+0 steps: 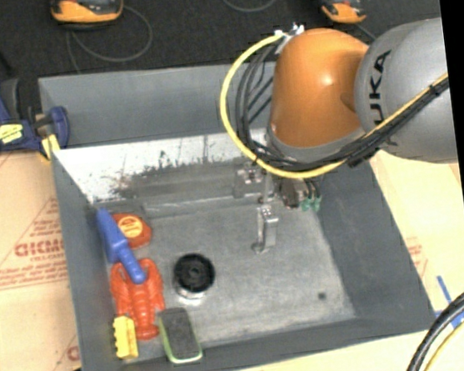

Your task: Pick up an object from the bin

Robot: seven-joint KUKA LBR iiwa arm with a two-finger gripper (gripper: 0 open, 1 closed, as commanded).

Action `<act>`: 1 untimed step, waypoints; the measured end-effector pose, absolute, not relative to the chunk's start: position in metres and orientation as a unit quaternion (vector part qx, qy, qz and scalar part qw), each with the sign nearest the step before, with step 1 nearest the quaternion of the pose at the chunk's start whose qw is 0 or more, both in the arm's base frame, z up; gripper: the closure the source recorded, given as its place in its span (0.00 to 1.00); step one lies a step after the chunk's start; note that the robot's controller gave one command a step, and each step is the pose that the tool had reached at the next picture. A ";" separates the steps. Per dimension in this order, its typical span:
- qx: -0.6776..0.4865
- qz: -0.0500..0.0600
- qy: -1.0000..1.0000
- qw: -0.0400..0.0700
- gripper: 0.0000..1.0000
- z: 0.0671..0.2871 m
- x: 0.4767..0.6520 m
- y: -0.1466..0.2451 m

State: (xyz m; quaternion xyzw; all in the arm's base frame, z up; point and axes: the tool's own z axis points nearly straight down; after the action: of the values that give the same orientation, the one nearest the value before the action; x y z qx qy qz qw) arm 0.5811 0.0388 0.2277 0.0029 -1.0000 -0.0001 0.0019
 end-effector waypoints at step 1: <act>0.003 0.000 -1.000 -0.002 0.00 0.232 0.583 0.039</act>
Offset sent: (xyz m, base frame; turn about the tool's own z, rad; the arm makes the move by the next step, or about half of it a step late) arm 0.0077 0.0360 -0.1238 -0.3315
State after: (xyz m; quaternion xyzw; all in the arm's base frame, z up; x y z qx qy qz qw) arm 0.5825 0.0387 0.2319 0.0025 -1.0000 -0.0003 -0.0019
